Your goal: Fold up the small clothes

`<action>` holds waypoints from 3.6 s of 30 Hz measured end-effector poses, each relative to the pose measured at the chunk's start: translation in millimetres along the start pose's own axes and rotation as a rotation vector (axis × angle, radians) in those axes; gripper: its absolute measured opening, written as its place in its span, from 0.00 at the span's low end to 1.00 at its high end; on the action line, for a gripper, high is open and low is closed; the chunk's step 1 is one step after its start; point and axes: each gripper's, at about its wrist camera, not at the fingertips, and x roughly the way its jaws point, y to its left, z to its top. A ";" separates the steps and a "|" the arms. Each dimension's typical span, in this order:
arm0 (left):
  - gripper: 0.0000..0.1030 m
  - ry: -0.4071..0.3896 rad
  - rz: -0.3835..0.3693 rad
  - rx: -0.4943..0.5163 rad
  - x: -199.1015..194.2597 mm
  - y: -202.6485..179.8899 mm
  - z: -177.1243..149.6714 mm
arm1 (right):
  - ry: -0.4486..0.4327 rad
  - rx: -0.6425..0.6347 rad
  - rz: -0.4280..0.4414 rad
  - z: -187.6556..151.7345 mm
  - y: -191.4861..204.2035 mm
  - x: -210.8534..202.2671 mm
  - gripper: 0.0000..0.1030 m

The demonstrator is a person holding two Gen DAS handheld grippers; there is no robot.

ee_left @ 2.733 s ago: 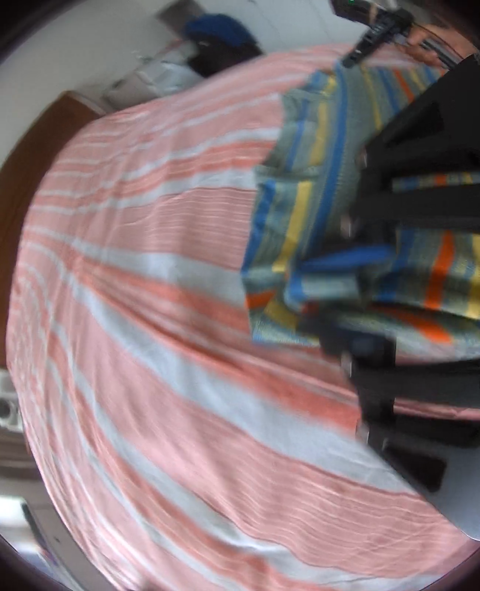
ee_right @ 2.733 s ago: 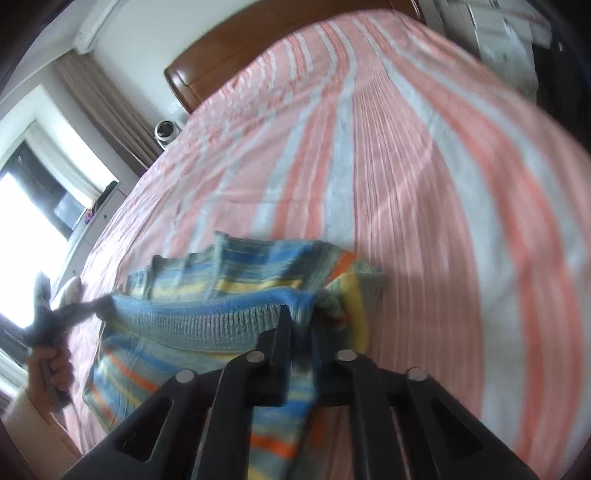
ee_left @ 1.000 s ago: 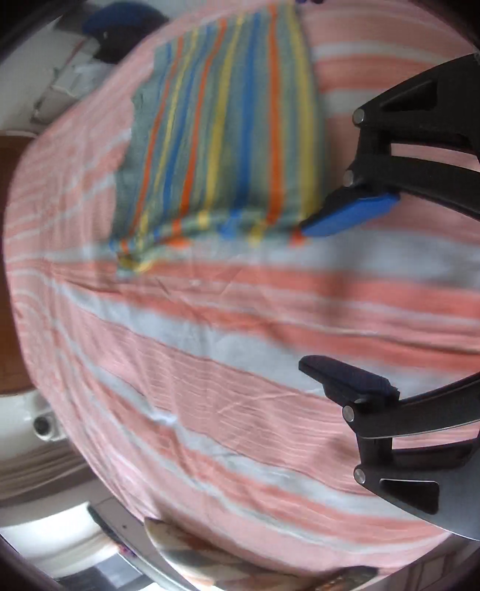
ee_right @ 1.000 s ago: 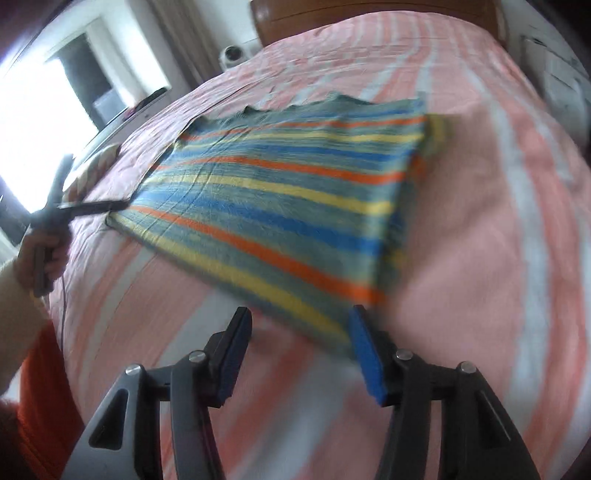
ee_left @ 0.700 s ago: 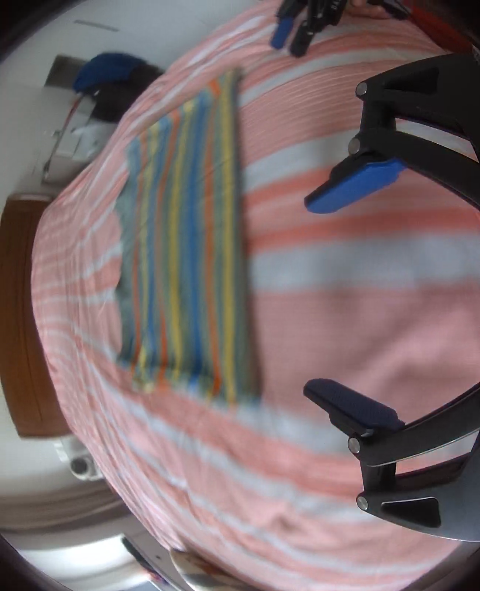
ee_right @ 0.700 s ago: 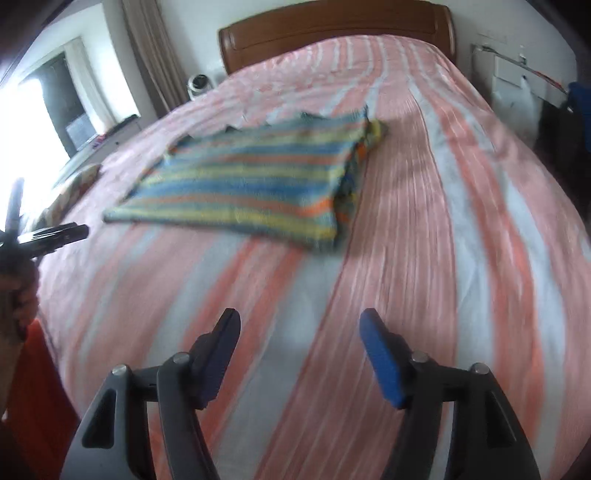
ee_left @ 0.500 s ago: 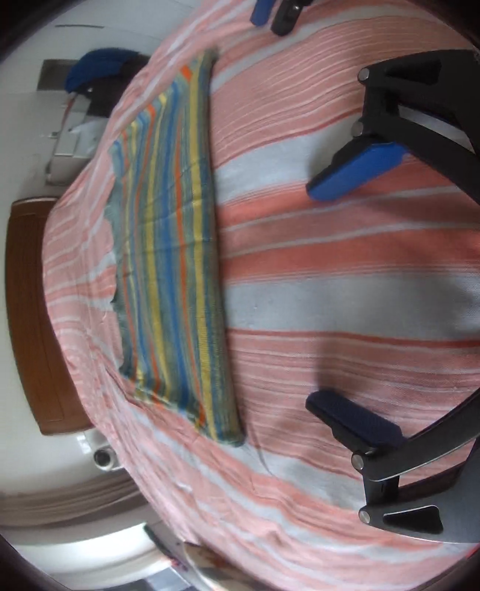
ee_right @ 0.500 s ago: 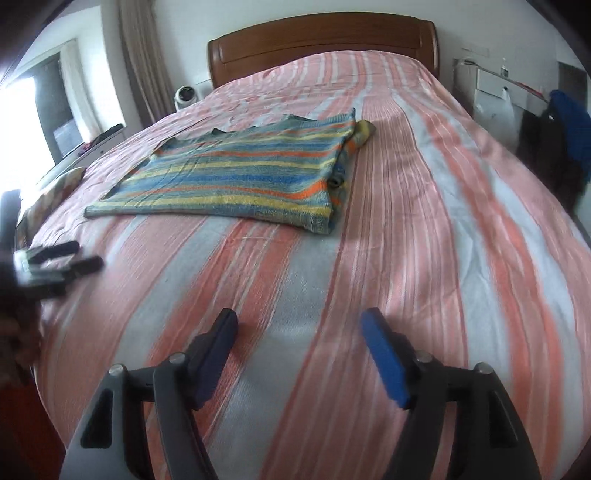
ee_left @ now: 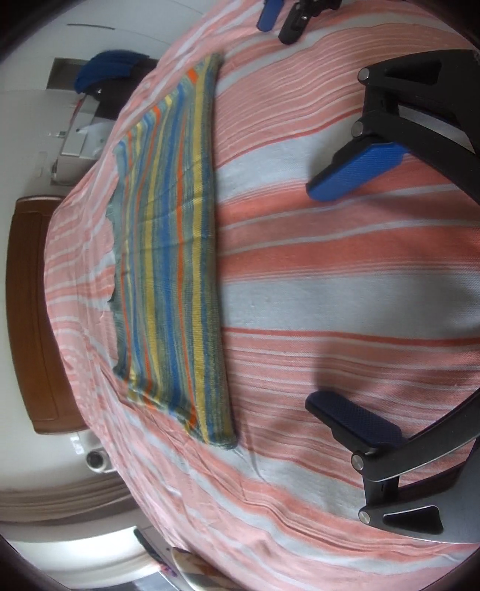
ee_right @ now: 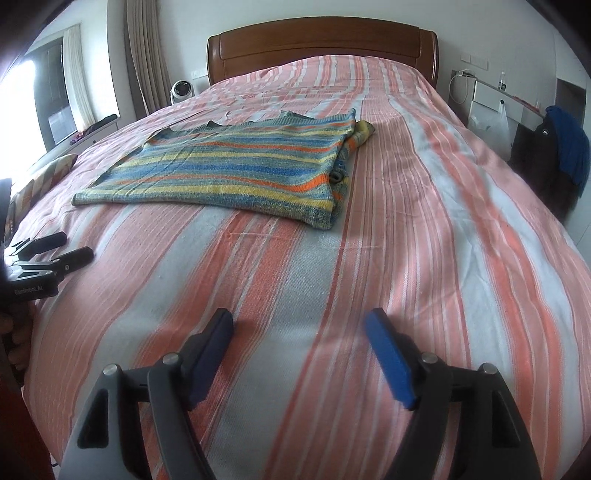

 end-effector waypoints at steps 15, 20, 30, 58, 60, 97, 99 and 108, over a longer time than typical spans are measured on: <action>0.99 -0.005 -0.001 -0.002 -0.4 -0.6 -0.6 | 0.002 -0.004 -0.006 -0.3 -0.2 1.4 0.73; 0.99 -0.008 0.000 -0.002 -0.2 -0.6 -0.7 | 0.003 -0.005 -0.006 -0.2 -0.3 1.4 0.74; 0.99 -0.009 0.000 -0.002 0.1 -0.6 -0.6 | 0.003 -0.005 -0.006 -0.3 -0.8 0.9 0.74; 0.99 -0.015 0.001 -0.004 0.3 -1.8 -0.2 | 0.007 -0.007 -0.007 -0.8 -2.3 -0.1 0.74; 0.99 -0.015 0.001 -0.004 0.4 -1.8 -0.3 | 0.007 -0.007 -0.007 -0.8 -2.3 -0.2 0.74; 0.04 -0.029 -0.344 0.065 12.3 -120.6 111.3 | 0.159 0.434 0.420 210.7 -126.6 153.2 0.09; 0.04 -0.042 -0.347 -0.047 1.1 -74.1 115.2 | 0.113 0.319 0.442 231.5 -90.1 130.3 0.09; 0.04 0.009 -0.222 -0.327 11.2 62.8 92.0 | 0.128 0.072 0.520 285.7 85.4 131.2 0.09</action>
